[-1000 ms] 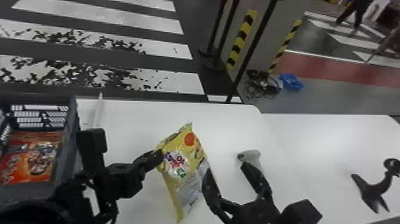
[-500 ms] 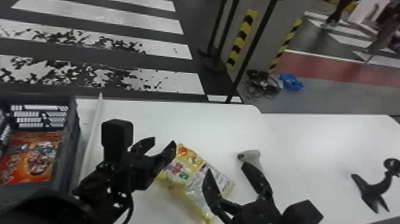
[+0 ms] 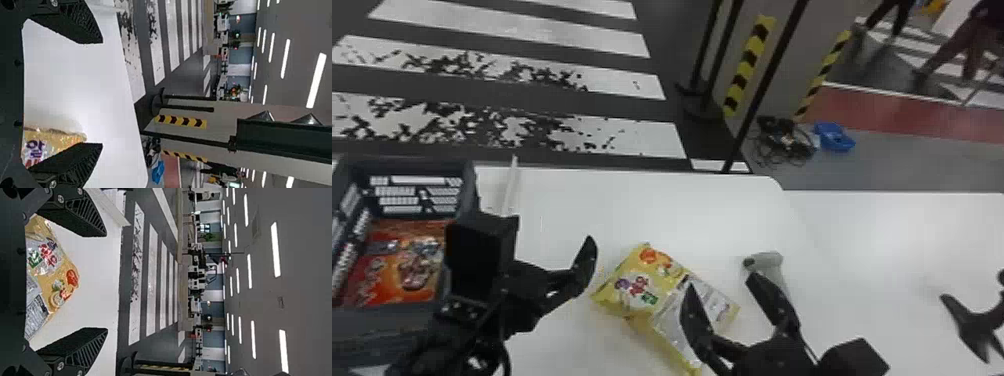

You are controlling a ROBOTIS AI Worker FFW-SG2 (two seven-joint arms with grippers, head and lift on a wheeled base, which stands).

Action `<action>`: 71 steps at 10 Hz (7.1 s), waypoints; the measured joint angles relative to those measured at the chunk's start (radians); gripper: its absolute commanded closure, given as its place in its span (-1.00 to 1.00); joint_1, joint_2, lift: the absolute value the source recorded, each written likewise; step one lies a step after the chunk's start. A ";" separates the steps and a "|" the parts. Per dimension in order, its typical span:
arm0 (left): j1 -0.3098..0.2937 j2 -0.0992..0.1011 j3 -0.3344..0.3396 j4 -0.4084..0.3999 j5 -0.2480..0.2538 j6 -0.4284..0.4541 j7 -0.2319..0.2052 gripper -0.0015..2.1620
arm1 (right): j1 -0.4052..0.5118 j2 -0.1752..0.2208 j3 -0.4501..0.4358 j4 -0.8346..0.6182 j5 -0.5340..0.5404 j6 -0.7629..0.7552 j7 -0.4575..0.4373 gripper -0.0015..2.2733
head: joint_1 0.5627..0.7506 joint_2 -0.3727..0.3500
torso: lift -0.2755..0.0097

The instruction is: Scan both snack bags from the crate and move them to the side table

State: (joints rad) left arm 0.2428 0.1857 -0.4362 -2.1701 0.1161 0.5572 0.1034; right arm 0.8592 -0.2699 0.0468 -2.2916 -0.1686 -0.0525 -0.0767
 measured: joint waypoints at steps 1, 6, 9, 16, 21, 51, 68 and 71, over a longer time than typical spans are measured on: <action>0.054 0.028 0.049 -0.063 -0.002 -0.004 -0.001 -0.97 | -0.006 0.000 0.006 0.002 0.001 0.001 0.001 -0.88 | 0.41 -0.63 | 0.26; 0.397 0.101 0.373 -0.301 0.031 -0.151 -0.005 -0.97 | -0.040 0.008 0.008 0.043 -0.045 0.003 0.109 -0.88 | 0.41 0.02 | 0.26; 0.470 0.103 0.545 -0.298 0.127 -0.213 -0.016 -0.97 | -0.071 0.049 0.008 0.069 -0.039 0.015 0.266 -0.70 | 0.41 0.39 | 0.26; 0.501 0.090 0.595 -0.242 0.178 -0.309 -0.027 -0.97 | -0.254 0.092 0.018 0.242 -0.019 0.282 0.498 0.98 | 0.41 0.73 | 0.26; 0.498 0.094 0.576 -0.226 0.178 -0.309 -0.027 -0.97 | -0.353 0.092 0.073 0.400 0.002 0.293 0.518 0.98 | 0.41 0.78 | 0.26; 0.466 0.087 0.502 -0.124 0.164 -0.444 -0.053 -0.97 | -0.582 0.122 -0.062 0.398 -0.171 0.509 0.275 0.98 | 0.41 0.28 | 0.26; 0.466 0.093 0.493 -0.098 0.162 -0.474 -0.054 -0.97 | -0.535 0.059 -0.267 0.454 -0.205 0.431 0.306 0.06 | 0.41 -0.21 | 0.26; 0.463 0.094 0.494 -0.068 0.166 -0.514 -0.056 -0.97 | -0.498 0.035 -0.356 0.400 -0.211 0.502 0.308 -0.99 | 0.41 -0.37 | 0.26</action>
State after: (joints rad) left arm 0.7054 0.2802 0.0575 -2.2376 0.2820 0.0430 0.0476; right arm 0.3610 -0.2351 -0.3094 -1.8920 -0.3800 0.4496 0.2308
